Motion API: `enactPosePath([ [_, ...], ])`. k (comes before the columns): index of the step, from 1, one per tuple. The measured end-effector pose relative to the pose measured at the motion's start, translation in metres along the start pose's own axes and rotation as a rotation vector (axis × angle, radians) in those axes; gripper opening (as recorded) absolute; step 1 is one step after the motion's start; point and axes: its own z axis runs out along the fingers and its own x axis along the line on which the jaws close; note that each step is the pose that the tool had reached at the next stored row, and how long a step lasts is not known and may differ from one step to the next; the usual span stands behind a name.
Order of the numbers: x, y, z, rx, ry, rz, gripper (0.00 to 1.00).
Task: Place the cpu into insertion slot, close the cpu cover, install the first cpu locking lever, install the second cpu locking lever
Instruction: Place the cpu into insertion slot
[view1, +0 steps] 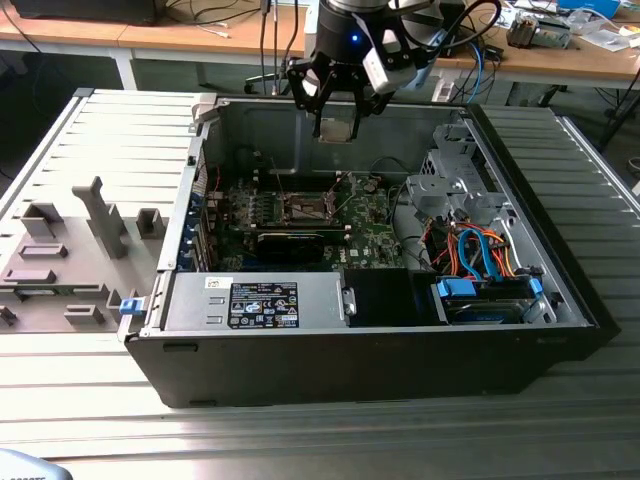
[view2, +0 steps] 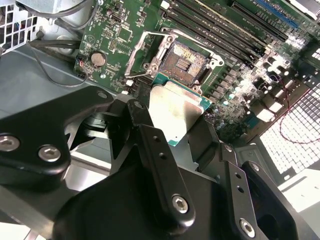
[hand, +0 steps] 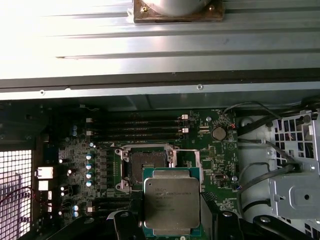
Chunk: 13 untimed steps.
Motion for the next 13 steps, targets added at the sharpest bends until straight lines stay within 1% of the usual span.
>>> enactPosePath([
  [13, 0.0, -0.0002, 0.0028, 0.0, 0.0, 0.0, 0.54],
])
